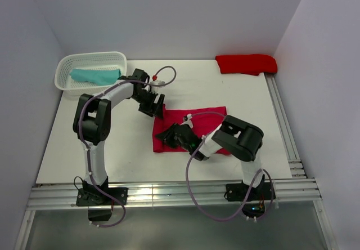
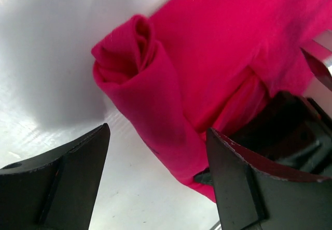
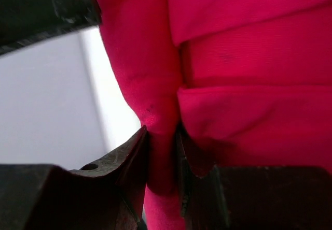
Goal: Roll the t-shirts
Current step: Roll the tshirt
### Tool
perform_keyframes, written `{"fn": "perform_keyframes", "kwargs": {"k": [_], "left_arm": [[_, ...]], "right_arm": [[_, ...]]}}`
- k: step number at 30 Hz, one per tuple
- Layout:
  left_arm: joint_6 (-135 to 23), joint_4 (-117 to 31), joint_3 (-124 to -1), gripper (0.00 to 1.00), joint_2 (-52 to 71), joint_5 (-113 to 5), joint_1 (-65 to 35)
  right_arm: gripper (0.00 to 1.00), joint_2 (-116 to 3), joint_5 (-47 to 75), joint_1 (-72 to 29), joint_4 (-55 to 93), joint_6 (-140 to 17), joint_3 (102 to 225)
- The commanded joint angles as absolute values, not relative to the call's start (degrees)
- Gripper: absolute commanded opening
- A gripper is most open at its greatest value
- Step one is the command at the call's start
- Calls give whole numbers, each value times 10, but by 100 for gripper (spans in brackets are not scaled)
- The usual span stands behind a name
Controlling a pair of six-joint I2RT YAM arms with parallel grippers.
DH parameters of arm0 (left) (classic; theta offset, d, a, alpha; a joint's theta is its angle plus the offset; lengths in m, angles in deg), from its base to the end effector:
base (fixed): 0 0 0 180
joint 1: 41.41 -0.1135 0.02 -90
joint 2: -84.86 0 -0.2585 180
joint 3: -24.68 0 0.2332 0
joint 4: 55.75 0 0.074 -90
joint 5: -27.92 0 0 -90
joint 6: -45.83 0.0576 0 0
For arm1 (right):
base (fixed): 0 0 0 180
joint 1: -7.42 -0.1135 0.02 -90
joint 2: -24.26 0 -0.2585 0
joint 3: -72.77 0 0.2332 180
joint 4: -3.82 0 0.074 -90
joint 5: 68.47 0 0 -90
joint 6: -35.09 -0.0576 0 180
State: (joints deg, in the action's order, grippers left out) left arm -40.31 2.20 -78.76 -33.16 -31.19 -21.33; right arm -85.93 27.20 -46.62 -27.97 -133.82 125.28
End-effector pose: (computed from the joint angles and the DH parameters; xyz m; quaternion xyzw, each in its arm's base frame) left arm 0.3695 -0.1665 0.1653 0.2372 0.9236 -0.2812 0.1078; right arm 0.2113 0.2816 0.1017 0.2079 0.8210 0.4693 0.2500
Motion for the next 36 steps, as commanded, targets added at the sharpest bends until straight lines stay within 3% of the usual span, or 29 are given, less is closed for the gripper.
{"fn": "perform_keyframes", "kwargs": {"k": [1, 4, 7, 8, 10, 11, 12, 13, 16, 19, 22, 28, 36], "left_arm": [[-392, -26, -754, 79, -314, -233, -235], [-406, -51, -737, 77, -328, -208, -249], [-424, -71, -728, 67, -337, -212, -255], [-428, -75, -728, 55, -338, -214, -255], [-437, -77, -727, 43, -336, -227, -254], [-437, -80, -726, 31, -333, -233, -254], [-437, -79, -725, 26, -330, -242, -253], [-436, -77, -727, 16, -326, -256, -252], [-460, -67, -727, 0, -316, -276, -249], [-465, -58, -727, 0, -305, -336, -242], [-465, -46, -727, 0, -296, -358, -230], [-465, -37, -726, 0, -285, -399, -203], [-469, -22, -740, 0, -295, -418, -185]], "right_arm": [[31, -923, 218, -465, -460, -1399, 1223], [31, -959, 204, -463, -529, -1419, 1210], [30, -967, 208, -462, -544, -1431, 1197], [31, -964, 210, -463, -532, -1429, 1193], [32, -937, 227, -463, -472, -1423, 1187], [36, -924, 233, -463, -442, -1406, 1187], [38, -910, 238, -463, -406, -1396, 1195], [40, -878, 246, -464, -320, -1371, 1203], [51, -823, 292, -469, -107, -1320, 1263], [62, -794, 362, -485, 93, -1284, 1347], [65, -787, 428, -507, 239, -1263, 1425], [66, -830, 532, -551, 482, -1248, 1599], [63, -931, 601, -579, 642, -1223, 1799]]}}
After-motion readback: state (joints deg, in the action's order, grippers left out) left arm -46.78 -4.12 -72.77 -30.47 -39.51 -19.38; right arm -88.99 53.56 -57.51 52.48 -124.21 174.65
